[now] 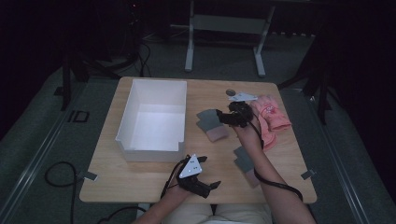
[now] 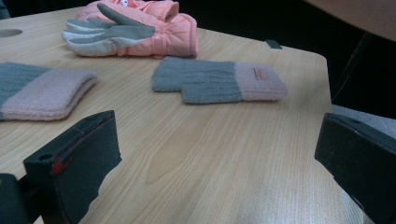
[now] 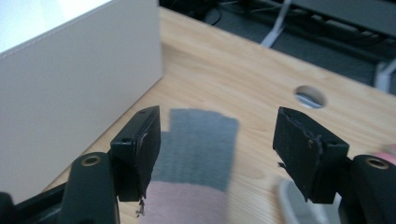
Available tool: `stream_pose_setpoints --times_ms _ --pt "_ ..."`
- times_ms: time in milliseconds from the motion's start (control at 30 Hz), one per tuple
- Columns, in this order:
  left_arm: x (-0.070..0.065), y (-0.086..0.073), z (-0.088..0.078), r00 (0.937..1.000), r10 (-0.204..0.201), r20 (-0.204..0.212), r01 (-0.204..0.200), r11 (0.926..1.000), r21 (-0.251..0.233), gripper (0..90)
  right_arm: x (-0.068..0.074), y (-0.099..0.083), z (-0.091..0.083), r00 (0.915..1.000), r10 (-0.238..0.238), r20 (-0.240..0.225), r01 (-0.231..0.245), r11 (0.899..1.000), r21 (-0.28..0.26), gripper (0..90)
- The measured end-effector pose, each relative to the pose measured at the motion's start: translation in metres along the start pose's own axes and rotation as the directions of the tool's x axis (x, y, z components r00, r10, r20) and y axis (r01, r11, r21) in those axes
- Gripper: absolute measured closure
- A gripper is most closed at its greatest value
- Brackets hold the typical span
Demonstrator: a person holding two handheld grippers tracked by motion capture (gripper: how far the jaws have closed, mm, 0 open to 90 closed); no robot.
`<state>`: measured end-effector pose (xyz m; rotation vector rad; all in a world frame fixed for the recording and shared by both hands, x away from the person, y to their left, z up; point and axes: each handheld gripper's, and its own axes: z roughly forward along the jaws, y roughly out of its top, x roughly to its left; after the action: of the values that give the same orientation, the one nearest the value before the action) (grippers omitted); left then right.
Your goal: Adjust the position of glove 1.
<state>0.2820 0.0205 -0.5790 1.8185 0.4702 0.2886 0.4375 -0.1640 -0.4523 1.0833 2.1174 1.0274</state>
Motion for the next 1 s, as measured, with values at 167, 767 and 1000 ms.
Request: stream_pose_setpoints --times_ms 167,767,1000 --pt "0.000 0.000 0.000 1.0000 0.003 0.001 -0.003 1.0000 -0.002 0.0 0.008 -0.004 0.022 0.9997 -0.008 -0.024 0.009 1.000 0.029 36.7" --pt "0.000 -0.001 -0.001 1.0000 -0.003 0.007 0.003 1.0000 -0.009 0.0 0.007 -0.028 0.091 0.9987 0.040 -0.032 -0.033 0.981 0.192 48.8" --pt "0.000 -0.001 -0.001 1.0000 -0.003 0.008 0.003 0.9999 -0.011 0.0 0.004 -0.036 0.107 0.9990 0.035 -0.030 -0.027 0.972 0.233 52.0"
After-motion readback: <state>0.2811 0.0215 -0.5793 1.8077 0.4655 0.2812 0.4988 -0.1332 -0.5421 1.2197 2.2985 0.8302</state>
